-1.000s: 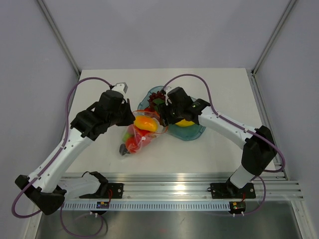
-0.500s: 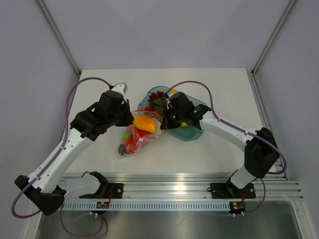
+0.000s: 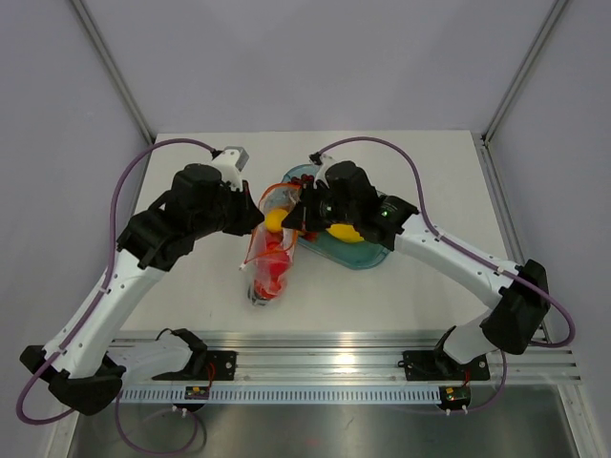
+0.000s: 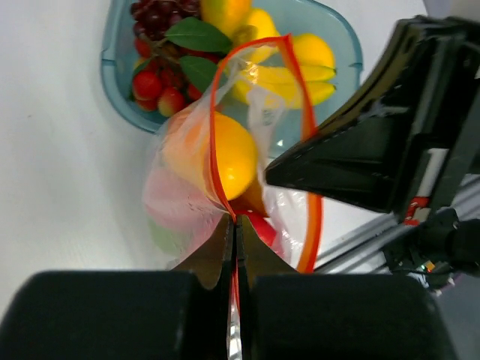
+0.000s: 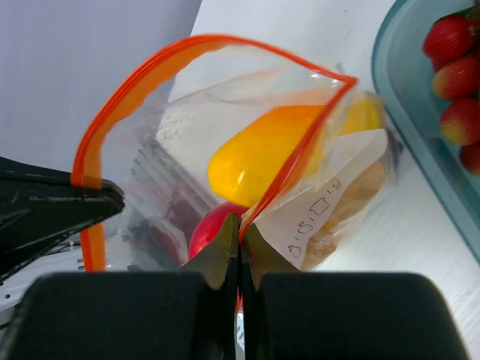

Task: Place the food in the zip-top bag and seal the zipper
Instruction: Adjust the zipper food storage bag at the center of the board.

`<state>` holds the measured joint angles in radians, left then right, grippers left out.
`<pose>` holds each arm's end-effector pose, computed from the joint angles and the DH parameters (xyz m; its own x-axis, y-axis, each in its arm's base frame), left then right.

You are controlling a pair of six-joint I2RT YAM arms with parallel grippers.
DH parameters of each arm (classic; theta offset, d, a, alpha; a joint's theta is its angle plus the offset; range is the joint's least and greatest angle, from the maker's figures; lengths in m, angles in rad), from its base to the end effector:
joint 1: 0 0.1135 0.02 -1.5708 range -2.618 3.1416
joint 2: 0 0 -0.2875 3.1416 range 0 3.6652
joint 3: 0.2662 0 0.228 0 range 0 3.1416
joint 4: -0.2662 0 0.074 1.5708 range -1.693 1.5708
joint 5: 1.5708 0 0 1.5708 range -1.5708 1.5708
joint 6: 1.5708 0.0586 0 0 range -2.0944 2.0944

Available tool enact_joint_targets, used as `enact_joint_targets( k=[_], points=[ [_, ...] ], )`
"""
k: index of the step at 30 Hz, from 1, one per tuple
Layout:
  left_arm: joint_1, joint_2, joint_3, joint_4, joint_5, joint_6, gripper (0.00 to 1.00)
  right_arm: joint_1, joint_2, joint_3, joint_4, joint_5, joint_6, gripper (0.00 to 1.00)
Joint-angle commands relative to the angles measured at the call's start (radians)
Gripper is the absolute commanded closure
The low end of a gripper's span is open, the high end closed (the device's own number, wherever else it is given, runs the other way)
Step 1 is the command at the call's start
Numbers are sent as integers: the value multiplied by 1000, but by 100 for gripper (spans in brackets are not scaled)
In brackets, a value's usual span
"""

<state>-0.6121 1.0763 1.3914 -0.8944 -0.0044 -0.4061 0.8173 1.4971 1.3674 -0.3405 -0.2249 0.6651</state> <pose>0.1516 -0.1061 0.4192 -0.6374 -0.0352 -0.7697 0.3481 0.8781 -0.3284 0.2242 0.2581 0.3718 -0.7666 0.0621 -0.6391 -0.4751 0.6146 0.6297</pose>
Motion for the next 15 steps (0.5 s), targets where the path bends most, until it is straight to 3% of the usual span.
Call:
enact_joint_targets(
  k=[1, 15],
  points=[
    [2, 4, 21, 109, 165, 53, 100, 63, -50, 7, 63, 50, 80, 100],
    [2, 100, 98, 91, 138, 204, 100, 237, -149, -131, 91, 369, 306, 100]
  ],
)
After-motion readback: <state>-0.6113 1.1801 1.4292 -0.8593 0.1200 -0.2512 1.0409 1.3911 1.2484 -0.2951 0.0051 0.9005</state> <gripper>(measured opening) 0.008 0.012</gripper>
